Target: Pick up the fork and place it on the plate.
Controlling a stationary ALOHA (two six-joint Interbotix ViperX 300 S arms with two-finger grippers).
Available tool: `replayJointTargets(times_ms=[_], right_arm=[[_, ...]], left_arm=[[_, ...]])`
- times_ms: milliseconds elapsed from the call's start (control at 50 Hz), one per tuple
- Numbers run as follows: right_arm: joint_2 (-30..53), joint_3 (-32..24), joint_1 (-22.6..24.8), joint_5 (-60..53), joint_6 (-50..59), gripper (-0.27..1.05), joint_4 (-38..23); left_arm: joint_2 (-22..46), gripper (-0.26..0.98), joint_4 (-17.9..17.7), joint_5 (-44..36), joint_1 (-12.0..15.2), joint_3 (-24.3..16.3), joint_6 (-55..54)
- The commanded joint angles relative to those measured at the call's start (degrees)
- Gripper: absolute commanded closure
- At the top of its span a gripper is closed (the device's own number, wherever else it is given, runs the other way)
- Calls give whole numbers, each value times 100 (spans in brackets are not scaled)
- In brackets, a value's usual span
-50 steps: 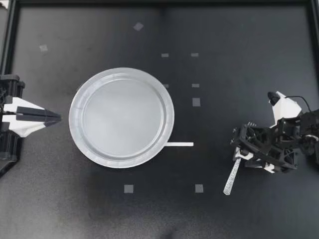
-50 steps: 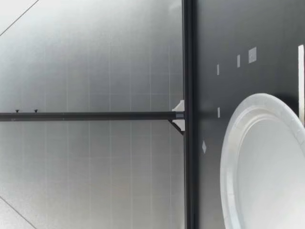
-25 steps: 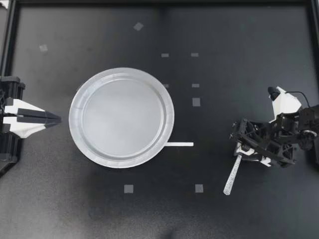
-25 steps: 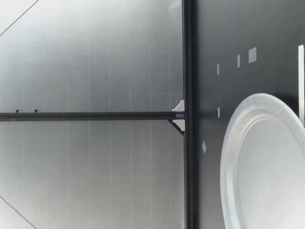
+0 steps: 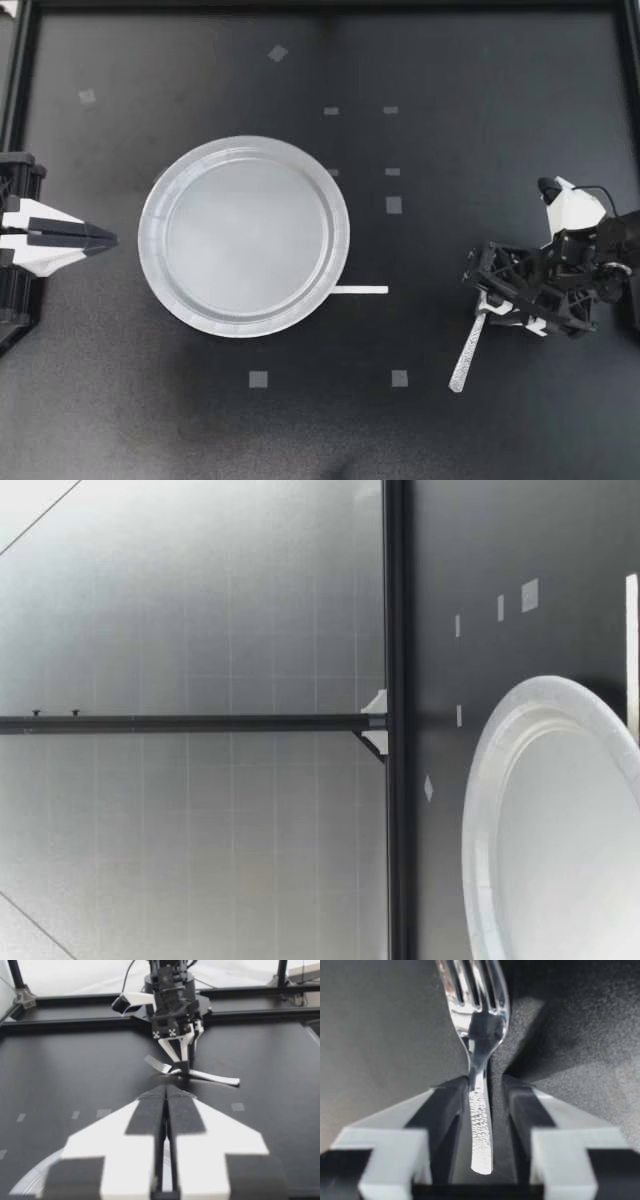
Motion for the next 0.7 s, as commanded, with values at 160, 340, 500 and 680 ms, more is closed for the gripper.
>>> replayJointTargets(times_ms=[160, 340, 500, 680], right_arm=[[-35, -114, -44, 18, 0, 41, 18], [-70, -114, -44, 18, -9, 58, 9], [-123, -114, -35, 0, -35, 75, -35], [-668, -448, -35, -105, -44, 78, -387]], left_arm=[[-53, 74, 114, -44, -9, -79, 0], [-88, 74, 123, -35, -9, -62, 0], [-97, 74, 123, -44, -9, -53, 9], [-97, 74, 141, -44, -9, -18, 79]])
